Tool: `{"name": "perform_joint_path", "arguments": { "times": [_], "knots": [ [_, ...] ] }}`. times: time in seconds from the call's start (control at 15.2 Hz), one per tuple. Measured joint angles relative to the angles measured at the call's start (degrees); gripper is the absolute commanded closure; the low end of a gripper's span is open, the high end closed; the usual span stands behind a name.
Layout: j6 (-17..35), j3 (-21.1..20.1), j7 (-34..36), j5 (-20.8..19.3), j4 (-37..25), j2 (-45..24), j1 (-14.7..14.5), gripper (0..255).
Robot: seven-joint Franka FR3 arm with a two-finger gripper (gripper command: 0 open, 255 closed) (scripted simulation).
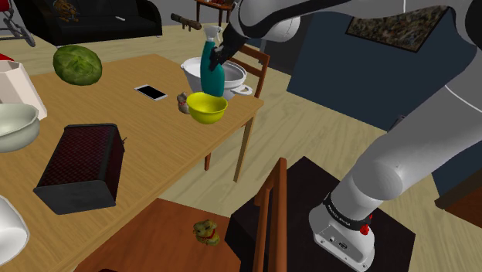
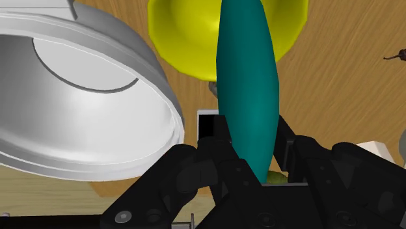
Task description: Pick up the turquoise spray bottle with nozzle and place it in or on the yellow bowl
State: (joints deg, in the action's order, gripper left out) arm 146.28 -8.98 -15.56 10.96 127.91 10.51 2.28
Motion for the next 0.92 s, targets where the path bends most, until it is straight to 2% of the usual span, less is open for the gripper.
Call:
{"name": "perform_joint_path", "arguments": {
  "times": [0.46, 0.86, 0.92],
  "knots": [
    [5.54, -0.18, -0.89, 0.8, 3.48, -2.09, -0.35, 255],
    [6.36, -0.16, -1.13, 0.98, 3.95, -2.42, -0.39, 255],
    [6.37, -0.16, -1.13, 0.98, 3.95, -2.43, -0.39, 0]
  ]
}}
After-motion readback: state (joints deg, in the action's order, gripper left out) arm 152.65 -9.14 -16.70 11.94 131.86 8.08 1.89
